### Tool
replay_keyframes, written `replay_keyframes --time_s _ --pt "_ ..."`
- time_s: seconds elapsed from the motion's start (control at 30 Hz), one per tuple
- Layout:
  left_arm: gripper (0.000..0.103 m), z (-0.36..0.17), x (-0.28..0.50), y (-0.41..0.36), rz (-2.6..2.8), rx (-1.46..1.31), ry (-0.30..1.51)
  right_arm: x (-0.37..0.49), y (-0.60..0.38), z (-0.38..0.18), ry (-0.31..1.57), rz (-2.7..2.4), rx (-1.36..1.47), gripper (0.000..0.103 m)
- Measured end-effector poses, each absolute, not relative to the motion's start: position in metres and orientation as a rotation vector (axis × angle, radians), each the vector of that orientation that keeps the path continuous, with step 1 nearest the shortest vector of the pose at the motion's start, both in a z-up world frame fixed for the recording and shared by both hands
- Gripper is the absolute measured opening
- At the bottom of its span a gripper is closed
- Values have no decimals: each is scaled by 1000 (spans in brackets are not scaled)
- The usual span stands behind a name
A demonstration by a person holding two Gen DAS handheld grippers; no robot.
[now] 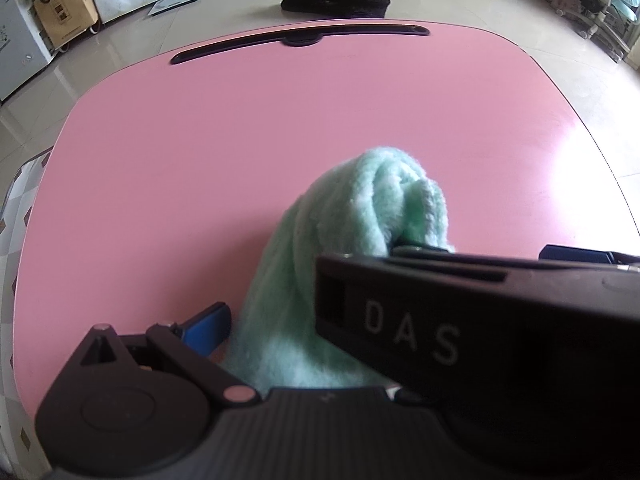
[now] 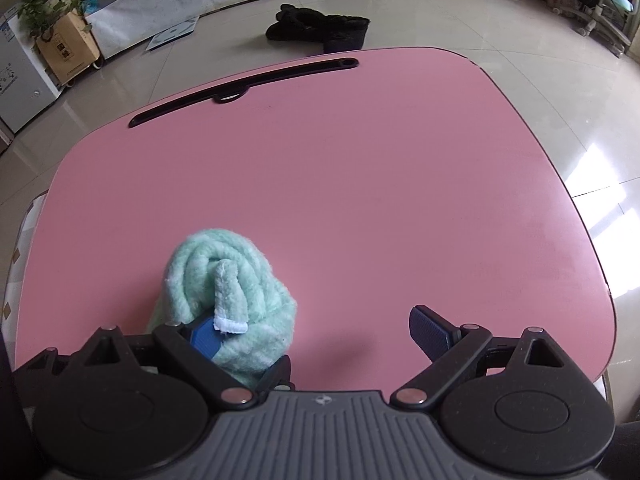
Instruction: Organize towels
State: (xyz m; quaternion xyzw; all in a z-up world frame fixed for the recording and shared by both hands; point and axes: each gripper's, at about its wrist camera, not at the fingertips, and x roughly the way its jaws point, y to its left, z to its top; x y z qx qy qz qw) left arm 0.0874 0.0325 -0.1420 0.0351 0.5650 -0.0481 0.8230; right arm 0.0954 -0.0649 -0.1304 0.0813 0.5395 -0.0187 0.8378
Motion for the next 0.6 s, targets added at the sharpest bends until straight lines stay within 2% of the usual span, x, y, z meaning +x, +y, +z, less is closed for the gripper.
replay_keyframes --time_s 0.6 --pt "103 -141 82 82 0 4 1194 100 -19 -134 1137 80 140 93"
